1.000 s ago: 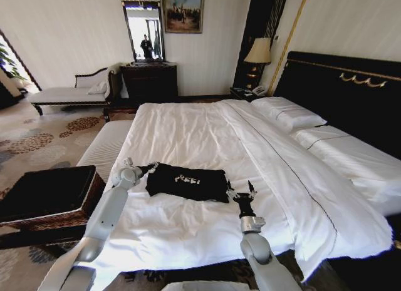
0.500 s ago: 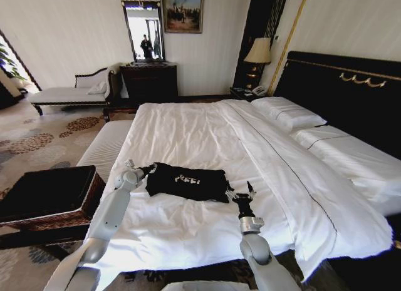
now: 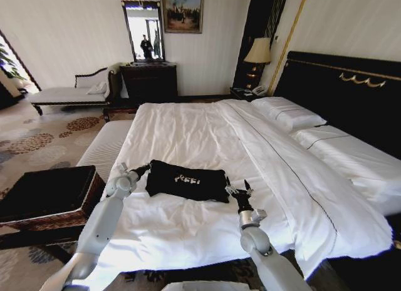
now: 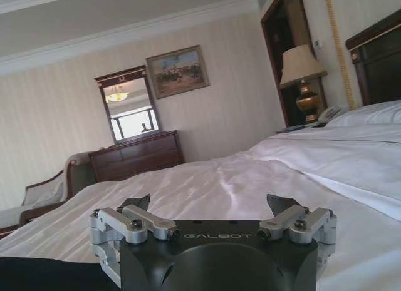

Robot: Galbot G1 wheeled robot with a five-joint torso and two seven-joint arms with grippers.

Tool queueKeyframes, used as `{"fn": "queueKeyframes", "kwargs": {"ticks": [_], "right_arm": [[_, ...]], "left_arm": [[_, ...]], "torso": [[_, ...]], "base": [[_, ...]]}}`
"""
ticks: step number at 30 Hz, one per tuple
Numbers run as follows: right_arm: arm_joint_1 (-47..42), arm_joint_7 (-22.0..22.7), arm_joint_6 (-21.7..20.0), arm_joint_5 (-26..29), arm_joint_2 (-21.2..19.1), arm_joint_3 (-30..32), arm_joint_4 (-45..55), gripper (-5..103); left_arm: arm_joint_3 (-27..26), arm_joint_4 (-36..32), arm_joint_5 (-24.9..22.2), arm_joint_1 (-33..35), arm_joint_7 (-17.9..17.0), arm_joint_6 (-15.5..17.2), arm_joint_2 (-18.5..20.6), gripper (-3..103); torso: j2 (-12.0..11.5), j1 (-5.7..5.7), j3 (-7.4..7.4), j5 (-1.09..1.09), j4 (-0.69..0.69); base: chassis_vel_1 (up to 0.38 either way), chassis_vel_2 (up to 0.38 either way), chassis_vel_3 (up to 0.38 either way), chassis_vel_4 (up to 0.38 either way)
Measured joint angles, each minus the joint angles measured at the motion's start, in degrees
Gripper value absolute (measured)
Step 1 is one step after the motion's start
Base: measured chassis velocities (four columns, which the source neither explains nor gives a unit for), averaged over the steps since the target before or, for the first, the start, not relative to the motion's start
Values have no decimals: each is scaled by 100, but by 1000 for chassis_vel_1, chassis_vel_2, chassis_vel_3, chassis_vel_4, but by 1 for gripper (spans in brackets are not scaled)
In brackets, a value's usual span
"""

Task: Fold the clothes on the bed and place them into the basket.

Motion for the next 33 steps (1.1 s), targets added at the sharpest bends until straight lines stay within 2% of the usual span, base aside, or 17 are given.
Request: {"fn": "queueKeyframes", "kwargs": {"ticks": [3,5,6,7,8,9,11,12,13,16,17,19,21,24,28,30,33], "right_arm": [[650,-167,-350,1206,-555,-514,37,100],[761,-175,-467,1430,-632,-618,58,100],[1079,-119,-866,2002,-813,-907,108,100],[1262,-34,-1121,2261,-886,-1090,119,100],[1481,69,-1399,2478,-949,-1335,99,100],[1481,69,-1399,2478,-949,-1335,99,100],[1828,236,-1792,2601,-994,-1730,-71,100],[1980,329,-1960,2603,-995,-1884,-164,100],[1980,329,-1960,2603,-995,-1884,-164,100],[2583,753,-2517,2409,-927,-2244,-574,100],[2583,753,-2517,2409,-927,-2244,-574,100],[3041,793,-2693,2039,-856,-2407,-1012,100],[3167,781,-2746,1932,-843,-2442,-1151,100],[3587,780,-3192,1607,-824,-2590,-1623,100],[3807,736,-3495,1435,-814,-2715,-1921,100],[3865,646,-3613,1363,-797,-2766,-2040,100],[3910,210,-3633,1148,-704,-2817,-2320,100]], "left_arm": [[-197,-176,-48,233,68,-186,9,0],[-222,-195,-54,258,71,-196,8,0],[-281,-250,-68,338,78,-229,-4,0],[-304,-284,-71,382,80,-243,-13,0],[-329,-328,-72,425,83,-261,-28,0],[-329,-328,-72,425,83,-261,-28,0],[-381,-392,-70,476,85,-280,-51,0],[-400,-409,-69,488,85,-285,-54,0],[-400,-409,-69,488,85,-285,-54,0],[-428,-426,-69,519,72,-302,-51,0],[-428,-426,-69,519,72,-302,-51,0],[-429,-435,-48,536,67,-310,-60,0],[-429,-442,-46,540,65,-311,-66,0],[-431,-482,-48,555,55,-312,-80,0],[-431,-527,-49,573,49,-312,-78,0],[-434,-548,-49,585,45,-312,-77,0],[-456,-607,-50,634,33,-312,-70,0]], "torso": [[0,1,0,1,-1],[0,1,1,1,-1],[0,1,0,0,1],[0,1,0,-1,0],[0,0,0,-2,0],[0,0,0,-2,0],[0,0,0,0,-1],[0,0,0,1,-1],[0,0,0,1,-1],[0,0,1,1,-2],[0,0,1,1,-2],[-1,1,1,1,1],[0,1,1,0,2],[-1,1,1,0,-2],[0,1,1,0,-2],[0,1,1,0,-1],[0,1,1,0,-1]], "base": [[0,0,0,0],[0,0,0,0],[0,0,0,0],[0,0,0,0],[0,0,0,0],[0,0,0,0],[0,0,0,0],[0,0,0,0],[0,0,0,0],[0,0,0,0],[0,0,0,0],[0,0,0,0],[0,0,0,0],[0,0,0,0],[0,0,0,0],[0,0,0,0],[0,0,0,0]]}}
